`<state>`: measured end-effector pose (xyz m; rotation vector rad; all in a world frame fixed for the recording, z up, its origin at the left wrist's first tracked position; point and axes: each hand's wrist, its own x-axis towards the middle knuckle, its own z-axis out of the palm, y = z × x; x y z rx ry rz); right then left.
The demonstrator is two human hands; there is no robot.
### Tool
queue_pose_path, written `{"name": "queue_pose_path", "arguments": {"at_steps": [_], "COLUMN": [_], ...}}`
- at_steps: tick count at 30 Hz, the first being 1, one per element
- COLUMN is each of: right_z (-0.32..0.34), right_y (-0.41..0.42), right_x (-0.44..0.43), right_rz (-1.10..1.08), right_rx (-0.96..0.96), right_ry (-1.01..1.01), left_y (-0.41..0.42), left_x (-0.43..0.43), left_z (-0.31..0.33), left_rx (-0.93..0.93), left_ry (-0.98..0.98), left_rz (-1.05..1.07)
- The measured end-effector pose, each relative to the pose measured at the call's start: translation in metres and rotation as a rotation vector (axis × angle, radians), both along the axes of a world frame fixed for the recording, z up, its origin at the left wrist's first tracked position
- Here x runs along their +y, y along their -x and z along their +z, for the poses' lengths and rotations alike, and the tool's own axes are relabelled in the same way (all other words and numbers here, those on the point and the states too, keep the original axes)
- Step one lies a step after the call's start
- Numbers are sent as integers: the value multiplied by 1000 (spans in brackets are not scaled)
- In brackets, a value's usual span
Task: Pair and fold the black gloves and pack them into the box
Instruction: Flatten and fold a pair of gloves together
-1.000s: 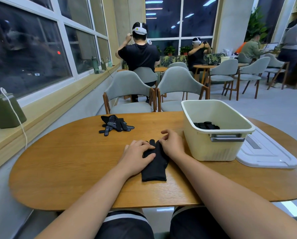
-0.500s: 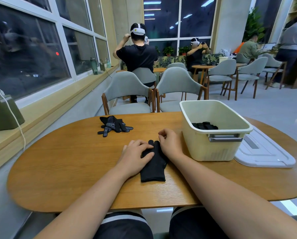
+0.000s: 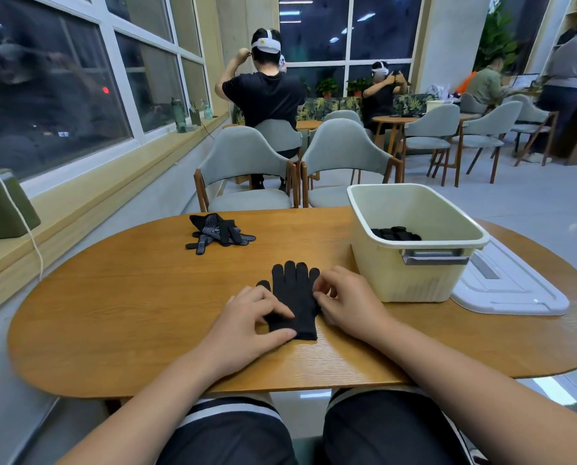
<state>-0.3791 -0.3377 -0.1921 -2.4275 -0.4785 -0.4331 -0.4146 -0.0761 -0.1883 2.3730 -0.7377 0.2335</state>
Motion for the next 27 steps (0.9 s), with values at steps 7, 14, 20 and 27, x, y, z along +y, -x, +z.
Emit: {"name": "queue_pose_path", "arguments": {"at_steps": [7,14,20,27], "right_z": [-3,-1,3,2], "right_y": [9,12,15,12], "right_x": [-13,-14,-12,-12], "right_rz": [182,242,247,236], "right_rx": [-174,-268,-378,-417], "right_ry": [252,328,293,516], "left_y": [9,11,10,11], "left_x": [7,5,5,6], "left_z": [-2,-1,-1,-1], "left_rx": [-35,4,28,59], "left_ry": [-74,-10,25,33], "left_rz": [-21,-10,2,0]}}
